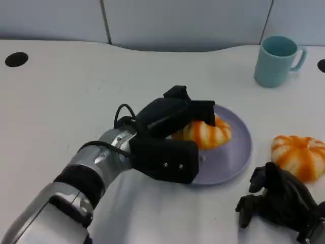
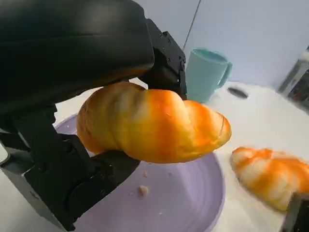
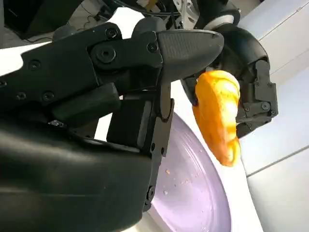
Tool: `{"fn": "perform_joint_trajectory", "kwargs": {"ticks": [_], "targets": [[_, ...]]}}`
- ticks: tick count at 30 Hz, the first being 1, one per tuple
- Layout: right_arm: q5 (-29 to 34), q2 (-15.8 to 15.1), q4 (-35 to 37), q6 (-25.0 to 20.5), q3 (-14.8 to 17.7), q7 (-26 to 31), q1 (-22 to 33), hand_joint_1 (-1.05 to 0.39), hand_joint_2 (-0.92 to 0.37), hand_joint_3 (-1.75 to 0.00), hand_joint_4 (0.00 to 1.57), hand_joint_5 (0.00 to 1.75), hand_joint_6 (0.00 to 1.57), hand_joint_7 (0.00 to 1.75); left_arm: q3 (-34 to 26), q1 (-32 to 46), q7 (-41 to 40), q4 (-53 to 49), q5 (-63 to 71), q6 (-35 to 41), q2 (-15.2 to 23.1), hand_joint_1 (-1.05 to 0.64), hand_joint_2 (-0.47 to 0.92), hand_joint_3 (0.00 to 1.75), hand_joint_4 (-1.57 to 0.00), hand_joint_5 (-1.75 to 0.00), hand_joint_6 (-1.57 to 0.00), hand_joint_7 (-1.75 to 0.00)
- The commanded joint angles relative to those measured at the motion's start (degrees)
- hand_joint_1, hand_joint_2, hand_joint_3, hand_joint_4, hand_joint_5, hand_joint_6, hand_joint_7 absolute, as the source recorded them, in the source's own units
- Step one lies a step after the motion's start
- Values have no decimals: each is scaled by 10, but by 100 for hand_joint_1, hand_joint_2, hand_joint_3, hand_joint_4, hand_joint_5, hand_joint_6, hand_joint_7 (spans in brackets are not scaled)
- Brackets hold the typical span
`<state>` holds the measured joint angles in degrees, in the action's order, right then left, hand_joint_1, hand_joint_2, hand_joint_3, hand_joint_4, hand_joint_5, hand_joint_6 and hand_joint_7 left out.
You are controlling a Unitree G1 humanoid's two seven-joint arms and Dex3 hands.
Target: Grasp the bread from the table and place it into the plate.
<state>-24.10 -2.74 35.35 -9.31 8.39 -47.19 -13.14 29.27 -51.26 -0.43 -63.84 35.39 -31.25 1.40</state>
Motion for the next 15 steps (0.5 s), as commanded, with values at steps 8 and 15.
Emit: {"fn": "perform_joint_trajectory", "kwargs": {"ticks": [8, 15], "targets": [[4, -11, 0, -6, -1, 1, 11, -52, -92, -30, 157, 68, 157, 41, 42, -9, 79, 56, 41, 116, 36, -105, 92, 65, 0, -1, 0, -1], [3, -12, 5, -4, 1, -1, 9, -53, -92, -28, 157, 69, 157, 41, 40, 0, 84, 80, 38, 121, 45, -105, 92, 67, 0, 0, 0, 0]]}}
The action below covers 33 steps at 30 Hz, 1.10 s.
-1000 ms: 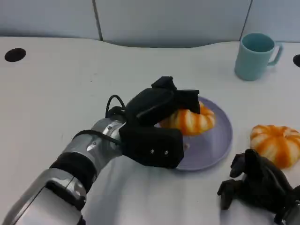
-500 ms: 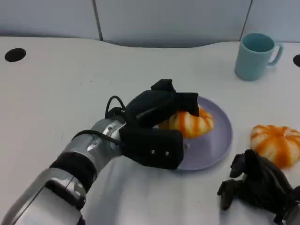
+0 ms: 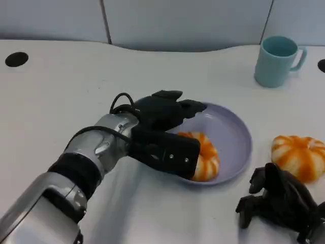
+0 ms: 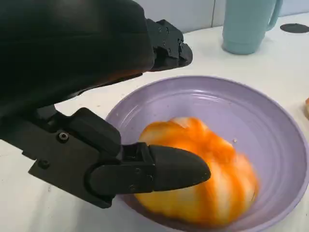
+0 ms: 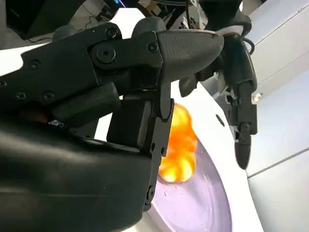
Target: Grasp the bread from the table and place it into the plate.
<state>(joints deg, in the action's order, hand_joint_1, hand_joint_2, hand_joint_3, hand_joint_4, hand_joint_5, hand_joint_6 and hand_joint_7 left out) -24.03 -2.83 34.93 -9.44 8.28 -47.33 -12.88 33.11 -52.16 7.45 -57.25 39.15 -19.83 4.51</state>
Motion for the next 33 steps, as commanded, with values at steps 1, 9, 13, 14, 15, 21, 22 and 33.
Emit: {"fn": "perform_joint_trajectory", "kwargs": {"ticks": [1, 9, 13, 14, 15, 21, 22, 33], "targets": [[5, -12, 13, 2, 2, 1, 5, -53, -92, -29, 157, 69, 157, 41, 1, 10, 4, 17, 1, 8, 15, -105, 92, 66, 0, 0, 0, 0], [10, -15, 28, 17, 1, -3, 0, -55, -92, -29, 157, 70, 157, 42, 3, 15, 5, 28, 2, 15, 20, -105, 92, 64, 0, 0, 0, 0], [-1, -15, 13, -14, 5, 4, 5, -53, -92, -28, 157, 70, 157, 42, -46, 57, -4, 88, -51, -19, 49, -105, 92, 64, -1, -1, 0, 0], [0, -15, 10, -14, 5, 3, 6, -52, -92, -28, 157, 70, 157, 42, -63, 75, -2, 106, -73, -30, 56, -104, 92, 63, -3, -1, -1, 0], [0, -16, 9, -13, 5, 3, 7, -52, -92, -28, 157, 69, 157, 42, -75, 89, 1, 121, -89, -36, 60, -103, 92, 62, -5, -3, -2, -1], [-3, -16, 12, -11, 7, -7, 7, -51, -92, -30, 157, 68, 157, 39, -132, 144, 42, 173, -181, -49, 64, -100, 92, 57, -8, -5, -7, -4], [-3, -16, 12, -11, 7, -7, 7, -51, -92, -30, 157, 68, 157, 39, -133, 145, 45, 176, -183, -48, 64, -100, 92, 56, -8, -5, -7, -4], [2, -18, 19, -3, 7, -6, 1, -51, -92, -31, 157, 69, 157, 40, -300, 368, 184, 387, -606, 51, -21, -81, 92, 41, -48, -30, -36, -14]]}}
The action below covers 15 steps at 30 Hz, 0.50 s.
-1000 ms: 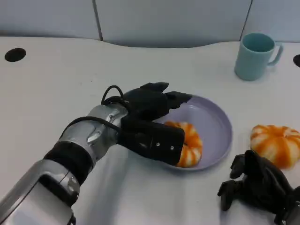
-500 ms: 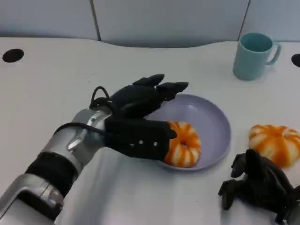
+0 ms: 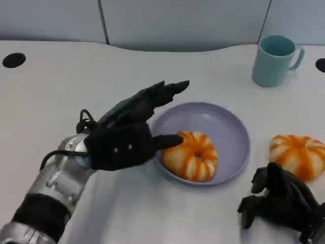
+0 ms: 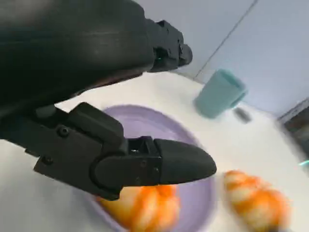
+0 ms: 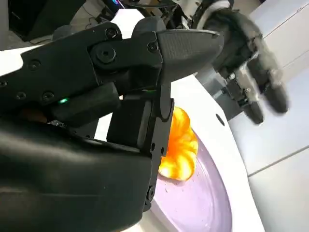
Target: Grasp the bread from the table and place it into the plate.
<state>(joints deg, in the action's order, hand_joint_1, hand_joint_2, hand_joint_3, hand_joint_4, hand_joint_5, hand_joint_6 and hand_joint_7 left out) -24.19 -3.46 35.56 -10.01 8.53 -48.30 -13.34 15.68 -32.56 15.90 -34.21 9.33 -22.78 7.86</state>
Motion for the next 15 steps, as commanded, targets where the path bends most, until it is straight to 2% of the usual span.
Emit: {"fn": "perform_joint_trajectory", "kwargs": {"ticks": [1, 4, 5, 6, 8, 11, 12, 13, 15], "targets": [[4, -12, 13, 2, 5, 4, 6, -52, -92, -31, 157, 69, 157, 40, -131, 190, 102, 179, -330, 100, -56, -79, 92, 40, -53, -36, -44, -15], [4, -13, 12, -1, 4, 4, 5, -52, -92, -32, 157, 69, 157, 41, -145, 238, 110, 238, -392, 151, -62, -77, 92, 38, -58, -42, -51, -15], [5, -14, 12, -1, 4, 3, 4, -52, -92, -32, 157, 70, 157, 41, -152, 268, 120, 267, -426, 172, -65, -73, 92, 39, -54, -57, -56, -15], [5, -14, 13, -1, 4, 3, 4, -52, -92, -31, 157, 70, 157, 41, -158, 289, 126, 289, -450, 189, -66, -71, 92, 42, -45, -80, -61, -14], [6, -15, 15, 1, 3, 3, 3, -52, -92, -31, 157, 70, 157, 41, -165, 307, 131, 315, -471, 214, -66, -69, 92, 43, -40, -94, -64, -14], [6, -15, 14, 1, 3, 6, 3, -53, -92, -29, 157, 70, 157, 41, -184, 357, 157, 359, -531, 251, -75, -65, 92, 42, -42, -121, -71, -21], [4, -14, 15, 0, 3, 4, 3, -52, -92, -29, 157, 70, 157, 41, -189, 367, 165, 367, -544, 258, -77, -62, 92, 42, -42, -136, -69, -38], [3, -14, 16, 0, 4, 3, 3, -52, -92, -29, 157, 69, 157, 41, -192, 372, 169, 371, -549, 263, -79, -61, 92, 42, -41, -142, -61, -57], [3, -14, 16, 0, 4, 3, 3, -52, -92, -29, 157, 69, 157, 40, -196, 375, 173, 375, -552, 270, -81, -60, 92, 42, -41, -146, -54, -75]]}}
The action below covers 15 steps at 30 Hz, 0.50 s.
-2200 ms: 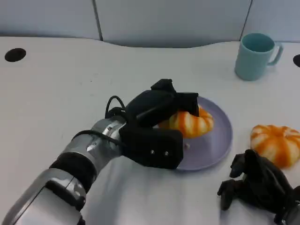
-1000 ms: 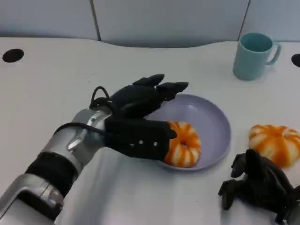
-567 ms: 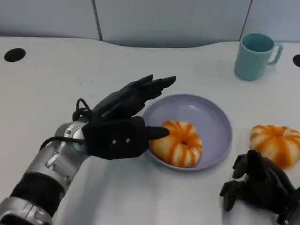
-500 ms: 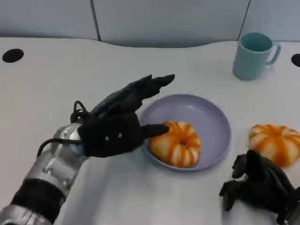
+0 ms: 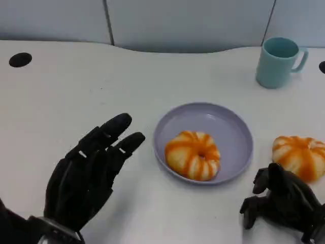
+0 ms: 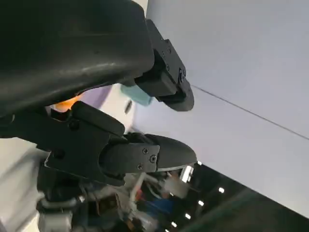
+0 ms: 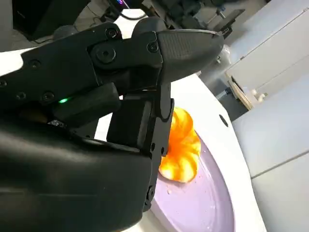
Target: Grasp the bread from the table and place it into the plate.
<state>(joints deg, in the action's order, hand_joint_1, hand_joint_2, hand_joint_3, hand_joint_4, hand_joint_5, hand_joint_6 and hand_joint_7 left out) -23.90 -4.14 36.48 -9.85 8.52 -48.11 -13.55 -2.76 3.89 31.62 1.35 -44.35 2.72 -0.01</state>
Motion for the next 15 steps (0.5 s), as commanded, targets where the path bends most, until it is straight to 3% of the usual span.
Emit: {"fn": "perform_joint_trajectory", "kwargs": {"ticks": [1, 4, 6, 7, 9, 15], "targets": [[0, -7, 7, -2, 4, 1, 5, -52, -92, -29, 157, 69, 157, 40, -14, 10, 17, 21, -15, 18, -4, -59, 92, 42, -41, -147, -53, -77], [0, -6, 5, -1, 4, 3, 5, -52, -92, -29, 157, 69, 157, 40, -23, 37, 4, 38, -9, 20, -11, -59, 92, 42, -41, -148, -51, -81], [-1, -4, 6, 2, 4, 3, 5, -52, -92, -29, 157, 70, 157, 41, -28, 82, -21, 57, 10, 9, -21, -52, 92, 40, -63, -168, -52, -143], [-1, -4, 6, 2, 5, 3, 5, -52, -92, -29, 157, 70, 157, 41, -29, 94, -28, 63, 17, 7, -25, -50, 92, 38, -69, -172, -51, -161], [-1, -4, 6, 3, 5, 2, 5, -52, -92, -30, 157, 70, 157, 41, -31, 102, -30, 60, 26, 6, -30, -49, 92, 38, -74, -174, -50, -172], [1, -6, 4, 9, 5, 3, 6, -52, -92, -31, 157, 72, 157, 42, -38, 110, -36, 41, 57, -6, -37, -49, 92, 38, -78, -175, -51, -175]]}}
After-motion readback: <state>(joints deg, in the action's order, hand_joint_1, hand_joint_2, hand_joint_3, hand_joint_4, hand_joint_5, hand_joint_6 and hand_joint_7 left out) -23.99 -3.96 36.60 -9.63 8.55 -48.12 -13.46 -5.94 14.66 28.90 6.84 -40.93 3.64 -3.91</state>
